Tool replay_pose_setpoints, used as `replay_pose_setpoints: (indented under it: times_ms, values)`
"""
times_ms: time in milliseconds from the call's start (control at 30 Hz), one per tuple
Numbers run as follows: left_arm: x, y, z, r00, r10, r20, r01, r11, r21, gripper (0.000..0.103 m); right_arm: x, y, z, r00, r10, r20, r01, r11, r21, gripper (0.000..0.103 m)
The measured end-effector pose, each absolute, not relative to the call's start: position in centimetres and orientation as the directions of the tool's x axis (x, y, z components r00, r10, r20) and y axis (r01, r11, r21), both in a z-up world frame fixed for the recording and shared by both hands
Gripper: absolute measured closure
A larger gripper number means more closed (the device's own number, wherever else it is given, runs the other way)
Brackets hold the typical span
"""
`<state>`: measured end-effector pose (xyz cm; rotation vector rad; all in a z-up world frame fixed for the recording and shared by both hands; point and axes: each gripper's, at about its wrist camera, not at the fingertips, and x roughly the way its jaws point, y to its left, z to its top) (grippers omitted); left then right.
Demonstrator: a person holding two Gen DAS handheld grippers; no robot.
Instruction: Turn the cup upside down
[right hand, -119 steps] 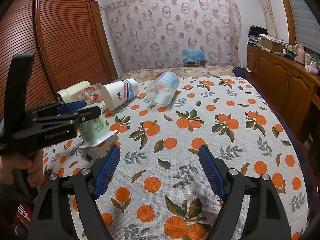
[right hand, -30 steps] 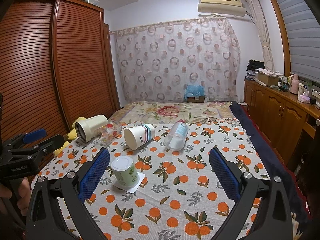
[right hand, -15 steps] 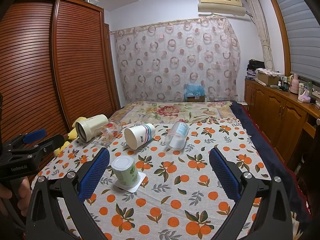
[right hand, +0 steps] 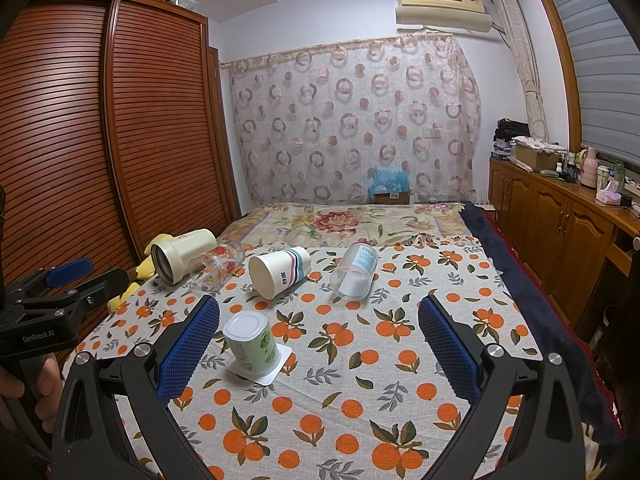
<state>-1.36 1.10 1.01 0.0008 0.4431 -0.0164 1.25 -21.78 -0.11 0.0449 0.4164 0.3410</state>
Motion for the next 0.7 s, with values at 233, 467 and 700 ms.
replay_pose_setpoints:
  times_ms: [233, 467, 700]
  values:
    - [-1.36, 1.13, 0.97, 0.903, -0.016, -0.428, 0.016, 1.0, -0.003, 0.008, 1.1, -21.72, -0.09, 0.855, 0.339, -0.393, -0.318, 0.94, 0.12, 0.003]
    - [-1.39, 1.16, 0.98, 0.904, -0.016, -0.428, 0.016, 1.0, -0.004, 0.008, 1.08, -21.62, -0.12, 0.855, 0.339, -0.393, -0.318, 0.94, 0.12, 0.003]
    - [-1.37, 1.16, 0.92, 0.904, -0.016, -0.427, 0.016, 1.0, -0.004, 0.008, 1.01, -21.59, -0.08, 0.854, 0.34, -0.393, -0.318, 0.94, 0.121, 0.003]
